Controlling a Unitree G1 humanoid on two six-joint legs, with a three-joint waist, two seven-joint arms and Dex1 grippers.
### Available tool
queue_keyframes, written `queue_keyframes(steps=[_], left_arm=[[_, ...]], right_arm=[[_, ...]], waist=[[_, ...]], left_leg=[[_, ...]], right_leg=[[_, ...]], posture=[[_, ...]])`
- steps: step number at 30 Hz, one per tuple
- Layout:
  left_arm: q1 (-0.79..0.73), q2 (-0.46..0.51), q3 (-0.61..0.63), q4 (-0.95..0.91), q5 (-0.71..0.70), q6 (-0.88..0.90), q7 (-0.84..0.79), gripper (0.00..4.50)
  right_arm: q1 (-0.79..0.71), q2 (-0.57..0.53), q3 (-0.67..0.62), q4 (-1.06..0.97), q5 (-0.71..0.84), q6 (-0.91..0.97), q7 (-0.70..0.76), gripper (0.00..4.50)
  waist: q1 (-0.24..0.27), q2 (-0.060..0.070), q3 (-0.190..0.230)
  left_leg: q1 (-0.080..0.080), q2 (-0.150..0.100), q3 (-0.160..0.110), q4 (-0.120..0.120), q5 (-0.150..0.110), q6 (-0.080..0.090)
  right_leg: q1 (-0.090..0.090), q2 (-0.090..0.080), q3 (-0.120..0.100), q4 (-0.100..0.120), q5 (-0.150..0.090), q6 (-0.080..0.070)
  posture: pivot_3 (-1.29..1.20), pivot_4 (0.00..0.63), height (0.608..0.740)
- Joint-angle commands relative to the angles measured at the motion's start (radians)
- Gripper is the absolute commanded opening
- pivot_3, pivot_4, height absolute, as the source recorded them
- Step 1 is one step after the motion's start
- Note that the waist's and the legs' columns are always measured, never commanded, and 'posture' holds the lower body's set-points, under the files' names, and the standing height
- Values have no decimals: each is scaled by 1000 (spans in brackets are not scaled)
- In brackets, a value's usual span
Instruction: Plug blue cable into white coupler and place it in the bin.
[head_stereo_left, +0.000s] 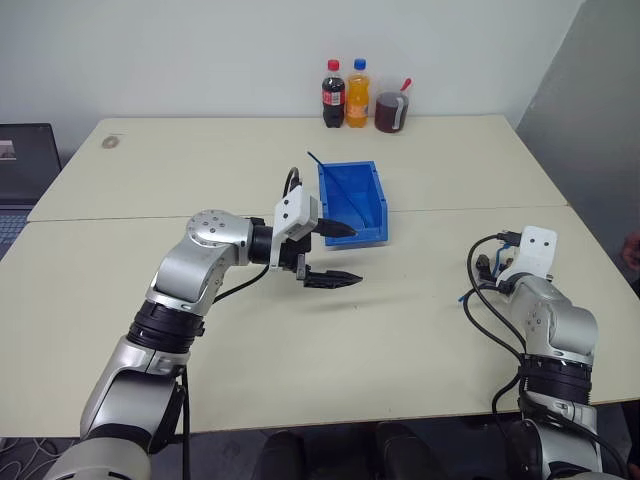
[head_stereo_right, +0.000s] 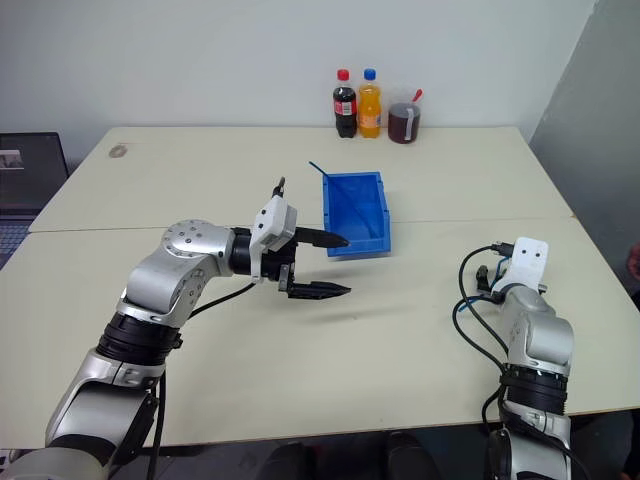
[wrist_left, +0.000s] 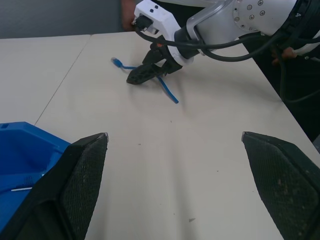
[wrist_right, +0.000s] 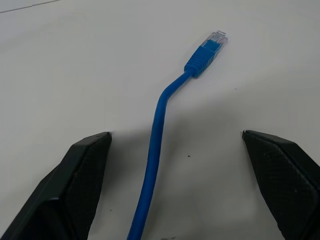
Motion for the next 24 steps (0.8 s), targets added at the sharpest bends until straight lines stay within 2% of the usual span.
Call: queue_keyframes(steps=[1, 19, 24], left_arm=[[-40, -13, 16, -2, 8, -24, 4, 4500], [-45, -14, 33, -19, -2, 5, 19, 4500], [-18, 13, 61, -47, -10, 25, 42, 4500]], right_arm=[[-37, -18, -17, 38, 17, -52, 5, 4081], [-28, -81, 30, 124, -9, -138, 45, 22], [-4, -143, 84, 113, -27, -160, 111, 22]], waist=[[0, 0, 0], [-2, 0, 0], [-1, 0, 0]], left_leg=[[0, 0, 0, 0, 0, 0], [0, 0, 0, 0, 0, 0], [0, 0, 0, 0, 0, 0]], right_leg=[[0, 0, 0, 0, 0, 0], [0, 0, 0, 1, 0, 0], [0, 0, 0, 1, 0, 0]], posture=[[0, 150, 740], [0, 150, 740], [0, 150, 740]])
